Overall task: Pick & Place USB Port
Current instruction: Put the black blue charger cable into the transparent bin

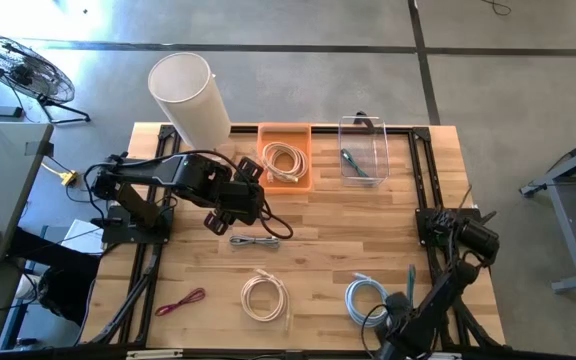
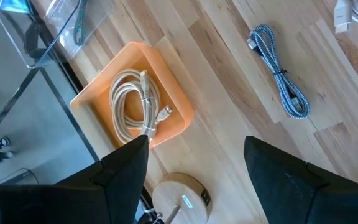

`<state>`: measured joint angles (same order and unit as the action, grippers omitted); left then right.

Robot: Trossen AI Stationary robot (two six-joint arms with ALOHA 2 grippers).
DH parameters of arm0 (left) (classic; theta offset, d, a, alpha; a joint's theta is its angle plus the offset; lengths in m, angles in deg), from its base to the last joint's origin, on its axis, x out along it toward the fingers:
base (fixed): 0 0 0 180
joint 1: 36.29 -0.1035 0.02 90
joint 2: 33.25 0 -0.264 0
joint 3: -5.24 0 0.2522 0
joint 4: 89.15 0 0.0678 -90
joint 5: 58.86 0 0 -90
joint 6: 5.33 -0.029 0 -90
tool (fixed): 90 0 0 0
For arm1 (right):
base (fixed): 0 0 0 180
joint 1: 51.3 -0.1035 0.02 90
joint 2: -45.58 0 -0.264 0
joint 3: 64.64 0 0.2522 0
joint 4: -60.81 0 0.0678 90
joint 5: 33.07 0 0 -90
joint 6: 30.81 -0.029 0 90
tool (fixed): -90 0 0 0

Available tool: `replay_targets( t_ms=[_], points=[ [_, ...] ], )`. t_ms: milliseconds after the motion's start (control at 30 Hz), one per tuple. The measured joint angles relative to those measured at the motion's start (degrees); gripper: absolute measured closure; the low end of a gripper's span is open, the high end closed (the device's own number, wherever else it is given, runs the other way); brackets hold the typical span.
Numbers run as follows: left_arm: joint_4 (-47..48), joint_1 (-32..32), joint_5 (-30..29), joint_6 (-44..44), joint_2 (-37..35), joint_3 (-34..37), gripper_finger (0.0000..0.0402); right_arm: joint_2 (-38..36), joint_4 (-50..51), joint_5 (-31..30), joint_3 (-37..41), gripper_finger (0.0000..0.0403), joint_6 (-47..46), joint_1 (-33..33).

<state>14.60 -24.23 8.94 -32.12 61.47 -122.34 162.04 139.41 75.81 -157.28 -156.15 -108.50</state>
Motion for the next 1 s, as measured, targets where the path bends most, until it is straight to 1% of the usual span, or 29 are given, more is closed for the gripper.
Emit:
replay_targets(
  t_ms=[133,400,633,800,1000],
  points=[
    [0.0,0.0,0.0,0.0,0.0,0.0,0.0143,-0.3,8.2,-1.0,-6.0,0.0398,1.0,0.4],
    [-0.4,0.0,0.0,0.2,0.0,0.0,0.0143,-0.3,25.3,-6.4,-16.7,0.0398,2.3,1.5],
    [-0.2,0.0,0.4,1.6,0.0,0.0,0.0143,-2.5,25.2,-15.4,-17.6,0.0398,6.6,4.8],
    [0.0,0.0,0.5,1.6,0.0,0.0,0.0143,-4.1,25.3,-24.6,-17.6,0.0398,12.1,8.6],
    [0.0,0.0,0.7,1.5,0.0,0.0,0.0143,-7.7,25.2,-41.5,-17.7,0.0398,21.6,15.6]
  ],
)
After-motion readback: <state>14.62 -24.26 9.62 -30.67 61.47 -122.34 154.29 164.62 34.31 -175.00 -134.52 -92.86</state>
